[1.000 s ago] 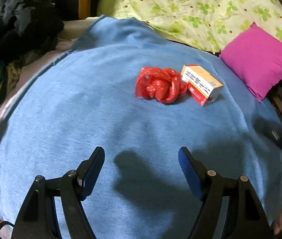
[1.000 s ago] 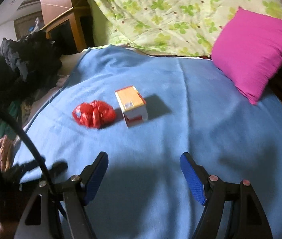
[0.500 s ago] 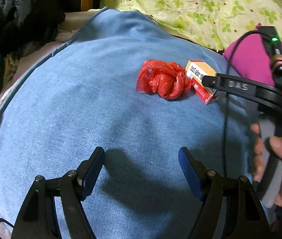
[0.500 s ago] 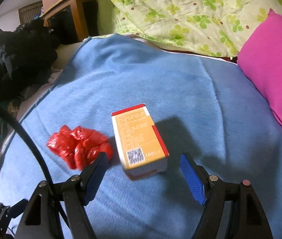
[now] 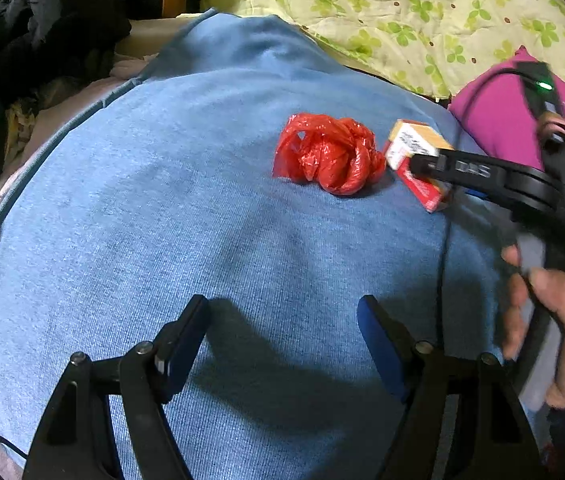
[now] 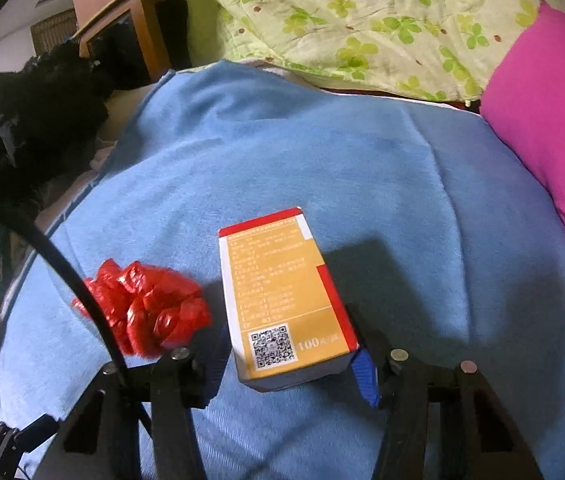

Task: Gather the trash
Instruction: 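Grasp the crumpled red plastic bag with the left tool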

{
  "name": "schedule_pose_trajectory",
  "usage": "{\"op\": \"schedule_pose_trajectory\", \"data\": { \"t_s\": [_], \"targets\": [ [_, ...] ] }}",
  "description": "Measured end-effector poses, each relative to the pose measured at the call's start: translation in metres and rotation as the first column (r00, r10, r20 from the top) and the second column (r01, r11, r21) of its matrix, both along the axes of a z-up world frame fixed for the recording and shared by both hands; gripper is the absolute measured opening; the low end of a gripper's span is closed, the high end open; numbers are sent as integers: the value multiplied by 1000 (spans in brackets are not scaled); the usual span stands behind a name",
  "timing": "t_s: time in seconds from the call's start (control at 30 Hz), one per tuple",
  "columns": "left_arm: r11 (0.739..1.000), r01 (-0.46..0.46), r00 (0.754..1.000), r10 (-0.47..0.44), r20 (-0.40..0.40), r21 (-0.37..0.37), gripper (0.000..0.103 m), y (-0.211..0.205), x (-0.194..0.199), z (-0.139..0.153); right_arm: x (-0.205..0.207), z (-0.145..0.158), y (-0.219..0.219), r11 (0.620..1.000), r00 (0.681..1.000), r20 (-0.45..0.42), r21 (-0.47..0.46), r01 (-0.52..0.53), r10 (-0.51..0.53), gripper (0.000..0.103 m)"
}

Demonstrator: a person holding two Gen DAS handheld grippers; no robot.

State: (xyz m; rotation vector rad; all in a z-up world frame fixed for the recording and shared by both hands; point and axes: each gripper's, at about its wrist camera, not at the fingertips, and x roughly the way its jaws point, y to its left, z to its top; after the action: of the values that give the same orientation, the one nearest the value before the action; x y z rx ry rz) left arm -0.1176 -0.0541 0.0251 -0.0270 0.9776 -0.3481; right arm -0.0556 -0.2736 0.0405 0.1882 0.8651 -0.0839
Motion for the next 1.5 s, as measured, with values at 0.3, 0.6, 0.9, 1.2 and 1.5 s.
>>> {"op": "schedule_pose_trajectory", "data": {
  "t_s": [0.3,0.6,0.9,1.2,1.5],
  "targets": [
    [999,-2,1000,1,21,33,77,-5,-4,-2,-89,14,-8,992,998,46,117,43,-48,56],
    [999,-29,999,27,42,37,77,-8,10,5,-129,7,-28,969,990,87,233,86,-109,56],
    [998,17,997,-22,78,62,77,-55,61,24,-132,13,-31,959,983,151,277,56,-101,56],
    [982,48,991,-69,112,180,77,-90,102,19,-137,17,-49,929,973,180,363,68,-142,56],
    [986,89,994,-96,50,140,77,-92,126,-1,-135,17,-53,920,973,178,386,69,-148,56]
  ]
}}
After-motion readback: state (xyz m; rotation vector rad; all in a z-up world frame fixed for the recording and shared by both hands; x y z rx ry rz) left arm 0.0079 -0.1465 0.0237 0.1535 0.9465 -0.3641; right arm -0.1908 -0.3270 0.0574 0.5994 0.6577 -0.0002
